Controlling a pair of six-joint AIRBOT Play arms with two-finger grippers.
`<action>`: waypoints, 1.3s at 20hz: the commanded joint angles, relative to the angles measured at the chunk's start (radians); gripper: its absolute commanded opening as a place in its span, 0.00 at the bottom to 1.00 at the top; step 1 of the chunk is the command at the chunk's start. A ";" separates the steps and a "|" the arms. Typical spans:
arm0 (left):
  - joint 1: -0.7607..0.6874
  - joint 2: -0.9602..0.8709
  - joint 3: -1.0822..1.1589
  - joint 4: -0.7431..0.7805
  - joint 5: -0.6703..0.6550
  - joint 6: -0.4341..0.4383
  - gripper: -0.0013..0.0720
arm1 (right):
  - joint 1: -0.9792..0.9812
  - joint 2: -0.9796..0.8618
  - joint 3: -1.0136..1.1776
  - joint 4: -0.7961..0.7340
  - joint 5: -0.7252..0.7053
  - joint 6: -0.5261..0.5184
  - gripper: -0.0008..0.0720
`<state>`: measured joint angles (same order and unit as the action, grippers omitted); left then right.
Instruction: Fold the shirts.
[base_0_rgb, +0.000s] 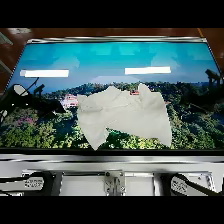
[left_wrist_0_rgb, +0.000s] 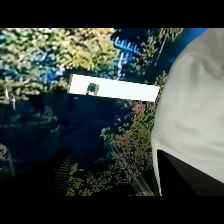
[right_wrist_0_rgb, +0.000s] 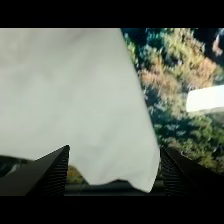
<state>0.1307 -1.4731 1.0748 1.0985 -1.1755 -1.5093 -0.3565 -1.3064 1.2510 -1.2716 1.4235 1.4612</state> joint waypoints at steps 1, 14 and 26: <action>-0.024 -0.039 -0.090 -0.166 0.080 0.116 0.84 | -0.088 0.012 -0.105 0.166 0.091 -0.022 0.95; -0.157 -0.167 -0.091 -0.314 0.114 0.174 0.20 | -0.066 0.011 -0.218 0.006 0.100 -0.012 0.95; -0.156 -0.088 -0.090 -0.313 0.084 0.227 0.08 | -0.066 0.011 -0.553 0.034 -0.158 -0.037 0.95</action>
<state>-0.0250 -1.5837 0.9836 0.7856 -1.0889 -1.2877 -0.4225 -1.2957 0.7273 -1.2346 1.3331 1.4242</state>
